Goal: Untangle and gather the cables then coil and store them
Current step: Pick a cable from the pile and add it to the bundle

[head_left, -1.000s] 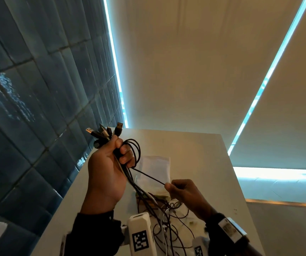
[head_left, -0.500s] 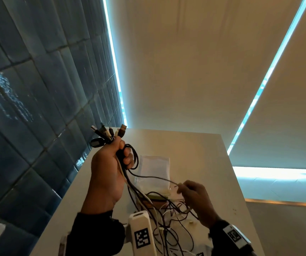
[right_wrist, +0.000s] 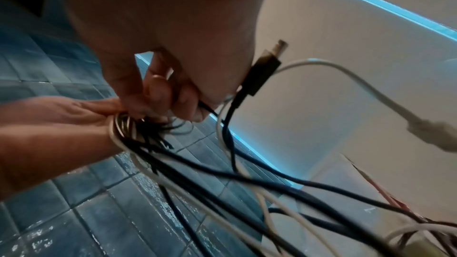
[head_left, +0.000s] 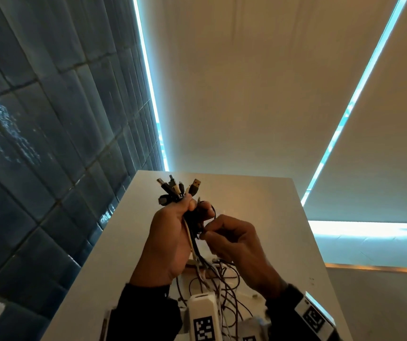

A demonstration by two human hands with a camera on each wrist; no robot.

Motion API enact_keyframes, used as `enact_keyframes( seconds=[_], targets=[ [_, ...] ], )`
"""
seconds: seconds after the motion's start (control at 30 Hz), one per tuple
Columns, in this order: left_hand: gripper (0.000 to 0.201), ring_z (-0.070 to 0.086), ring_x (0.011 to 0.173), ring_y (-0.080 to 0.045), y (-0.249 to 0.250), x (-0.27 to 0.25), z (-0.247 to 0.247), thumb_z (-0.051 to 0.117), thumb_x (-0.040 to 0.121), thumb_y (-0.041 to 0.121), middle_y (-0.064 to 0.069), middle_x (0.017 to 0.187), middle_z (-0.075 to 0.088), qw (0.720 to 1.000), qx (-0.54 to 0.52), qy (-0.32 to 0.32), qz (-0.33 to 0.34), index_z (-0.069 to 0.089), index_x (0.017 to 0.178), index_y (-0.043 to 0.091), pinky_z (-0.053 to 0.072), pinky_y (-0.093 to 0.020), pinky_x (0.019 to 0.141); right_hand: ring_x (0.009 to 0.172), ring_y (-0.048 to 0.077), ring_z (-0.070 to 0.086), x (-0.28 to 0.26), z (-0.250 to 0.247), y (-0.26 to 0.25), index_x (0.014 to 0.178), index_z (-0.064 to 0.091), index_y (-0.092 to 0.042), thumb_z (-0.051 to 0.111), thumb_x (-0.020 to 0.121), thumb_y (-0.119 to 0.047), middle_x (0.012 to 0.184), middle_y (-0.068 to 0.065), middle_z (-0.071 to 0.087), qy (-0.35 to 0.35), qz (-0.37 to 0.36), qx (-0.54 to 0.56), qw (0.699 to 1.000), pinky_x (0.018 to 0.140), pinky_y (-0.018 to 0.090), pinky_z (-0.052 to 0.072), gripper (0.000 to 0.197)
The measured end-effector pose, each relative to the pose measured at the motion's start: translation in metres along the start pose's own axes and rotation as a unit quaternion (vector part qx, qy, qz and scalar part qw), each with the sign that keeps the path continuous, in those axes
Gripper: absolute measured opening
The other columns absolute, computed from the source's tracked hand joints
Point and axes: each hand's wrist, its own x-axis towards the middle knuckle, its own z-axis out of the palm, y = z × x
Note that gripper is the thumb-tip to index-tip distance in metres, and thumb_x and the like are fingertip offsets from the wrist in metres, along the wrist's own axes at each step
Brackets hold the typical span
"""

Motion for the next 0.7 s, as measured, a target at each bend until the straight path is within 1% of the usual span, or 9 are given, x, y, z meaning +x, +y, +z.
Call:
enact_keyframes(
  seconds=[0.1,0.17,0.23,0.33,0.4,0.5,0.57,0.63,0.7],
  targets=[
    [0.031,0.063,0.077,-0.026,0.005,-0.003,-0.002,0.036,0.099,0.021,-0.01,0.073,0.059,0.998,-0.055,-0.024,0.007,0.047,0.072,0.01,0.046,-0.036,0.075,0.052,0.003,0.045,-0.001,-0.003,0.006,0.08,0.067,-0.001,0.061,0.084,-0.011,0.06,-0.006,0.056,-0.029,0.025,-0.007,0.999,0.052,0.014,0.037,0.012],
    [0.032,0.06,0.069,-0.021,0.01,-0.005,-0.004,0.036,0.099,0.022,-0.006,0.069,0.052,0.996,-0.076,-0.038,0.024,0.045,0.071,0.011,0.047,-0.037,0.076,0.053,0.006,0.042,-0.002,-0.006,0.013,0.079,0.067,-0.005,0.063,0.086,-0.026,0.061,-0.001,0.052,-0.038,0.044,-0.003,0.998,0.052,0.016,0.036,0.022],
    [0.033,0.049,0.06,-0.016,0.014,-0.008,-0.005,0.035,0.1,0.023,-0.003,0.067,0.045,0.995,-0.081,-0.043,0.041,0.044,0.07,0.012,0.043,-0.035,0.07,0.054,0.011,0.039,-0.003,-0.011,0.023,0.075,0.067,-0.009,0.063,0.085,-0.04,0.061,0.005,0.047,-0.033,0.062,-0.017,0.997,0.053,0.019,0.035,0.033],
    [0.033,0.036,0.054,-0.012,0.02,-0.009,-0.006,0.035,0.099,0.023,0.0,0.064,0.041,0.993,-0.088,-0.035,0.066,0.044,0.069,0.014,0.034,-0.031,0.062,0.055,0.016,0.041,-0.003,-0.02,0.036,0.065,0.064,-0.014,0.063,0.087,-0.045,0.06,0.004,0.048,-0.029,0.087,-0.054,0.994,0.054,0.023,0.036,0.037],
    [0.034,0.033,0.053,-0.012,0.023,-0.01,-0.008,0.036,0.099,0.023,0.001,0.062,0.04,0.992,-0.097,-0.026,0.074,0.044,0.067,0.014,0.03,-0.029,0.059,0.052,0.01,0.04,-0.006,-0.027,0.045,0.06,0.057,-0.011,0.064,0.089,-0.042,0.056,-0.001,0.047,-0.022,0.104,-0.073,0.992,0.054,0.019,0.037,0.043],
    [0.034,0.032,0.052,-0.011,0.026,-0.01,-0.014,0.037,0.098,0.024,0.002,0.06,0.04,0.992,-0.097,-0.012,0.082,0.043,0.066,0.016,0.028,-0.027,0.057,0.053,0.008,0.04,-0.014,-0.032,0.058,0.064,0.053,-0.003,0.063,0.084,-0.049,0.06,0.007,0.04,-0.017,0.136,-0.086,0.987,0.055,0.015,0.039,0.051],
    [0.034,0.032,0.051,-0.011,0.026,-0.011,-0.017,0.037,0.098,0.024,0.003,0.059,0.04,0.992,-0.092,-0.001,0.084,0.043,0.066,0.016,0.028,-0.027,0.057,0.052,0.004,0.045,-0.02,-0.033,0.063,0.065,0.053,-0.003,0.062,0.087,-0.044,0.06,0.007,0.042,-0.023,0.16,-0.075,0.984,0.056,0.012,0.041,0.048],
    [0.035,0.032,0.05,-0.01,0.026,-0.012,-0.017,0.036,0.098,0.024,0.003,0.058,0.04,0.992,-0.092,0.002,0.083,0.043,0.065,0.017,0.028,-0.027,0.056,0.049,-0.003,0.051,-0.023,-0.034,0.065,0.06,0.053,-0.005,0.056,0.097,-0.022,0.053,-0.008,0.052,-0.03,0.184,-0.057,0.981,0.054,0.009,0.042,0.041],
    [0.036,0.033,0.049,-0.01,0.027,-0.011,-0.019,0.037,0.098,0.025,0.004,0.056,0.038,0.992,-0.094,0.0,0.08,0.044,0.063,0.017,0.03,-0.025,0.053,0.049,-0.005,0.056,-0.027,-0.036,0.067,0.06,0.057,-0.013,0.047,0.099,-0.008,0.048,-0.011,0.058,-0.036,0.201,-0.07,0.977,0.054,0.008,0.044,0.04]
  ],
)
